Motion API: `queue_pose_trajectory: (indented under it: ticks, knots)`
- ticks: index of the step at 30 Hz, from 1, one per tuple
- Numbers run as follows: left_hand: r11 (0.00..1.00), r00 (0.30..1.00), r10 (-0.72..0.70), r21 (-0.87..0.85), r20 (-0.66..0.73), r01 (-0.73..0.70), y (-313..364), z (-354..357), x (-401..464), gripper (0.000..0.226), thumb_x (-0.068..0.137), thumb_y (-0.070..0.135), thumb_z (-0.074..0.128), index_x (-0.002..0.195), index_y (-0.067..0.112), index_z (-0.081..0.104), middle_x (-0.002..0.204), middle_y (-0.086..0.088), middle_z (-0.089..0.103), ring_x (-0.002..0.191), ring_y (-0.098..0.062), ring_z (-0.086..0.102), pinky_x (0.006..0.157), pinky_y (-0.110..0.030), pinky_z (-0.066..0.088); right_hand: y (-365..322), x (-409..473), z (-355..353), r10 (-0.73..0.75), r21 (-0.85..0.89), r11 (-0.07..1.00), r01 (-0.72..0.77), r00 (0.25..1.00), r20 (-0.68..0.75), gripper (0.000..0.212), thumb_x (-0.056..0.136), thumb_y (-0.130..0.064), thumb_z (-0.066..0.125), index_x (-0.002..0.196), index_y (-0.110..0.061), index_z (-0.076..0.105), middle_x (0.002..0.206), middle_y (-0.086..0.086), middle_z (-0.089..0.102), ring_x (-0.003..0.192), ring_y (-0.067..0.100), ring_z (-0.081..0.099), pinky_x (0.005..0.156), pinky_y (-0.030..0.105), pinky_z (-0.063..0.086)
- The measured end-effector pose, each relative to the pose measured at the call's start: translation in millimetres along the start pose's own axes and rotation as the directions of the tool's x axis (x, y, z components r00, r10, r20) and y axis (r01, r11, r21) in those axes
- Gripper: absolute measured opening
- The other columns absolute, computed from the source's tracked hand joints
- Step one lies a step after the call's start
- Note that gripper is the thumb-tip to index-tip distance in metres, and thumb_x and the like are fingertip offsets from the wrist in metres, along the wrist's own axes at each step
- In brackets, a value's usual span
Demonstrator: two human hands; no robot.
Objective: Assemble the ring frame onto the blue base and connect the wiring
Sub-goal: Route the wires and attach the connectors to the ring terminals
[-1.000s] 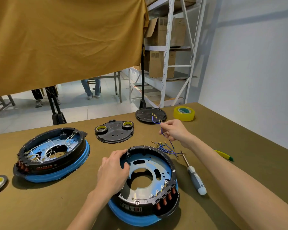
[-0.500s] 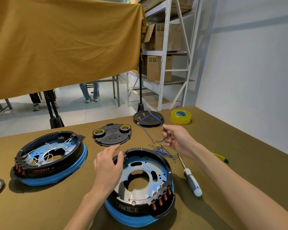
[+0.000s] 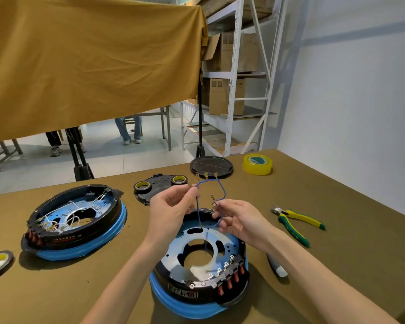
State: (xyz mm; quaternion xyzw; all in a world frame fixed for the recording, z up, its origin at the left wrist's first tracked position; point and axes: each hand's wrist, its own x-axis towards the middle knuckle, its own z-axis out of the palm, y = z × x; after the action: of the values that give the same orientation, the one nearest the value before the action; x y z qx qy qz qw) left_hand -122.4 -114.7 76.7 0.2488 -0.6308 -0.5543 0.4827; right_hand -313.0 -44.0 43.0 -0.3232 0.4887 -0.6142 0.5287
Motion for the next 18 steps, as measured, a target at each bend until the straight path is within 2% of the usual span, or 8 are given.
queue_pose_trajectory:
  ticks: [2,4,7,10,12,15,18]
  knots:
    - [0.999,0.999,0.035,0.012,0.009,-0.035,-1,-4,-5,0.013,0.091,0.023,0.073,0.096,0.014,0.080,0.081,-0.009,0.076,0.062,-0.007,0.061,0.061,-0.017,0.052,-2,-4,7,-0.056,-0.087,0.995,0.048,0.995,-0.088,0.022,0.106,-0.019,0.055,0.106,-0.003,0.071,0.095,0.015,0.072,0.064,0.022,0.065,0.059,0.030,0.057]
    - [0.997,0.997,0.073,0.017,0.013,-0.073,-3,-8,-10,0.014,0.087,0.025,0.074,0.094,0.014,0.081,0.080,-0.012,0.075,0.062,-0.009,0.062,0.061,-0.018,0.052,-7,-9,12,-0.173,-0.223,0.966,0.133,0.970,-0.169,0.022,0.106,-0.020,0.054,0.109,-0.007,0.071,0.102,0.014,0.071,0.069,0.019,0.068,0.059,0.028,0.056]
    - [0.990,0.990,0.132,0.045,0.039,-0.134,-8,-12,-17,0.009,0.088,0.018,0.076,0.093,0.021,0.083,0.079,-0.009,0.075,0.065,-0.013,0.062,0.057,-0.025,0.052,-15,-23,21,-0.316,-0.314,0.908,0.277,0.946,-0.080,0.018,0.104,-0.018,0.057,0.113,-0.012,0.071,0.105,0.012,0.073,0.074,0.017,0.067,0.060,0.027,0.055]
    - [0.976,0.977,0.203,0.062,0.068,-0.207,-16,-14,-24,0.013,0.086,0.018,0.076,0.090,0.028,0.083,0.085,-0.007,0.073,0.067,-0.026,0.061,0.059,-0.048,0.049,-15,-33,32,-0.404,-0.369,0.846,0.384,0.914,0.024,0.011,0.101,-0.012,0.061,0.109,-0.010,0.069,0.101,0.015,0.075,0.072,0.020,0.068,0.063,0.031,0.058]
    - [0.967,0.969,0.234,0.087,0.073,-0.240,-20,-17,-29,0.013,0.085,0.022,0.077,0.093,0.031,0.083,0.090,-0.004,0.073,0.072,-0.031,0.064,0.061,-0.055,0.051,-11,-35,37,-0.443,-0.365,0.831,0.420,0.896,0.022,0.009,0.101,-0.009,0.061,0.106,-0.008,0.068,0.098,0.016,0.076,0.073,0.023,0.070,0.067,0.035,0.059]
    - [0.933,0.949,0.304,0.175,0.088,-0.315,-27,-22,-36,0.013,0.085,0.026,0.077,0.096,0.027,0.083,0.094,0.001,0.074,0.080,-0.025,0.069,0.065,-0.049,0.056,-5,-35,36,-0.450,-0.376,0.827,0.418,0.893,0.004,0.015,0.101,-0.009,0.061,0.112,-0.007,0.071,0.098,0.008,0.076,0.087,0.020,0.073,0.076,0.033,0.061]
    - [0.889,0.927,0.353,0.264,0.129,-0.375,-34,-28,-41,0.016,0.085,0.023,0.076,0.100,0.021,0.082,0.093,0.007,0.072,0.081,-0.022,0.069,0.063,-0.036,0.056,3,-33,29,-0.480,-0.564,0.744,0.359,0.874,-0.077,0.019,0.101,-0.013,0.063,0.118,-0.018,0.069,0.116,-0.001,0.071,0.100,0.010,0.070,0.083,0.025,0.058]
